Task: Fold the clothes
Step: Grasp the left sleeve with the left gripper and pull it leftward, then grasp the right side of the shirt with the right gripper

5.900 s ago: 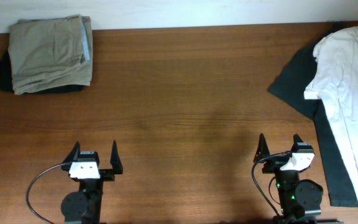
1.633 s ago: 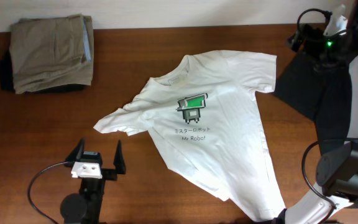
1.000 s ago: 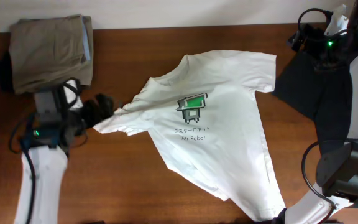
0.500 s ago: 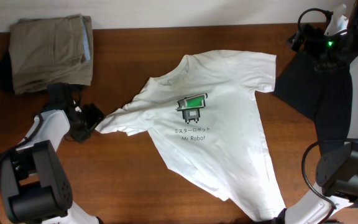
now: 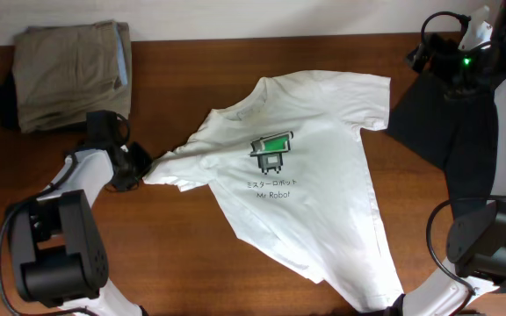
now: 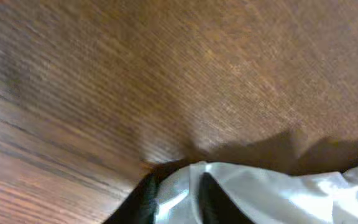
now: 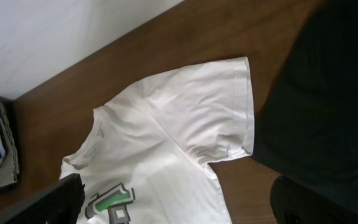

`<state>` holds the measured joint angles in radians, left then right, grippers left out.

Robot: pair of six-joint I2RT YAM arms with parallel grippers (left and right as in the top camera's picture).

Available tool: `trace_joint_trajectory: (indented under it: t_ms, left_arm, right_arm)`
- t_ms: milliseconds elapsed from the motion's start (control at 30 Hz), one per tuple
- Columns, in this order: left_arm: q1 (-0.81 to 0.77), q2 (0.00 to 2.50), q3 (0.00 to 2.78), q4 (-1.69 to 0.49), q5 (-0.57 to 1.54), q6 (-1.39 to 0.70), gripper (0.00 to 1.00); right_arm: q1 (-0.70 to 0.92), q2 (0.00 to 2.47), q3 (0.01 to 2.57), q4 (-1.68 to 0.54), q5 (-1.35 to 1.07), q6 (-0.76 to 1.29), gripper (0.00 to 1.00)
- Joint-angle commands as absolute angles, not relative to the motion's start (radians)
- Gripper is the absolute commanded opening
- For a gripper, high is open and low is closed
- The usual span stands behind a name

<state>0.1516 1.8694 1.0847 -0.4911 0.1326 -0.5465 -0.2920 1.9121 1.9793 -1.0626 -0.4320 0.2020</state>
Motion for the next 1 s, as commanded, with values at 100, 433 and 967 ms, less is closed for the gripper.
trace_joint_trajectory:
  t_ms: [100,433,967]
  left_arm:
    - [0.176,1.895,1.162,-0.614,0.036,-0.549,0.01]
    - [0.652,1.785,1.337,-0.772,0.037,-0.73,0.01]
    - [0.628,1.785,1.336,-0.852,0.063,-0.762,0.01]
  right_arm:
    - [-0.289,1.892,1.995,-1.06,-0.434,0.196,0.99]
    - [-0.288,1.892,1.995,-1.042,-0.439,0.227,0.99]
    - [0.217,2.002,1.419,-1.178,-0.231,0.008,0.95]
